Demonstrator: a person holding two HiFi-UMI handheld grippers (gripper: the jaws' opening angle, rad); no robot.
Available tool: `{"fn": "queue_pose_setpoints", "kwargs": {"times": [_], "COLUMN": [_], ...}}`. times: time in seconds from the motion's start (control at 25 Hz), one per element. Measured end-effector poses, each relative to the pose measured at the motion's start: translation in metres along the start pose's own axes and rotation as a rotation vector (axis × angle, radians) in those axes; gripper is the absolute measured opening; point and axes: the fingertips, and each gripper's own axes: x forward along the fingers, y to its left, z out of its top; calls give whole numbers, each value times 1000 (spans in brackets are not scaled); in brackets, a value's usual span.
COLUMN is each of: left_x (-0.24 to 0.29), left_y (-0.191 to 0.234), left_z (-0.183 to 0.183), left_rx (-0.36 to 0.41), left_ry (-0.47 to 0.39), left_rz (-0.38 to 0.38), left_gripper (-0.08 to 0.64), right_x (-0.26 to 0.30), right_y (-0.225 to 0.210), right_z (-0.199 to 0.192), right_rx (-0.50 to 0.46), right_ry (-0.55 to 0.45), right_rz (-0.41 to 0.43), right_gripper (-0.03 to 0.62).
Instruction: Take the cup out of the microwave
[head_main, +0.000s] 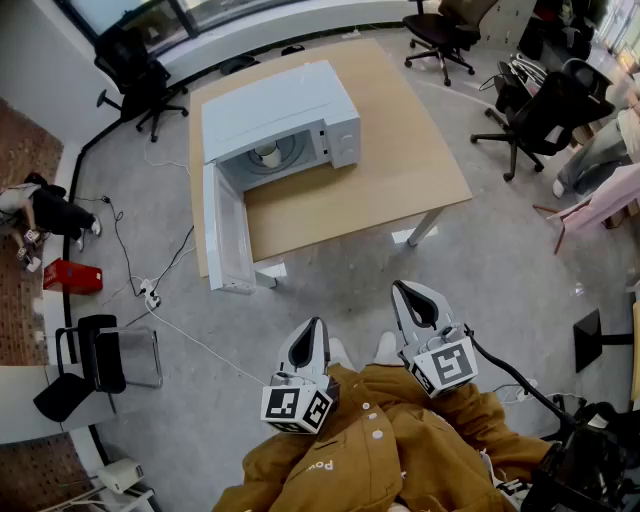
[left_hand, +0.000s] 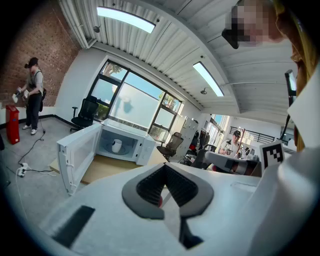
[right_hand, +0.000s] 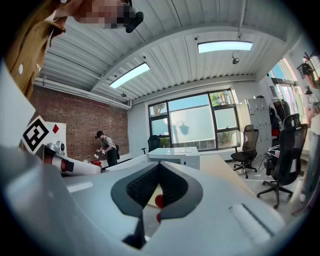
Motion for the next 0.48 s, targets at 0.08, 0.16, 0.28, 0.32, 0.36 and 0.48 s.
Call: {"fn": "queue_pose_setpoints", "kwargs": {"times": [0.08,0.16,0.28,0.32,0.36,0.48], "left_x": [2,3,5,5,5,6], "left_y": [-2,-3,-4,-5,-6,-8], "left_z": [1,2,1,0,0,-1], "left_rx": [5,8,4,2,2,3], "left_ry": [-3,-5,-6,-6,-6,-8], "left_rz": [-1,0,6,8,10,22], "left_gripper": [5,5,5,5,5,5], "right_x": [-1,-1,0,0,0,1], "right_y": [-3,-4,-6,-7,-7,-6], "right_z": [1,2,3,3,3,5], "right_rx": [-6,-10,-12,-12,-11,15], "right_ry": [1,-2,-7,-7,-9,-16], "right_rz": [0,3,10,13,18,64], "right_gripper": [5,5,6,5,6,6]}}
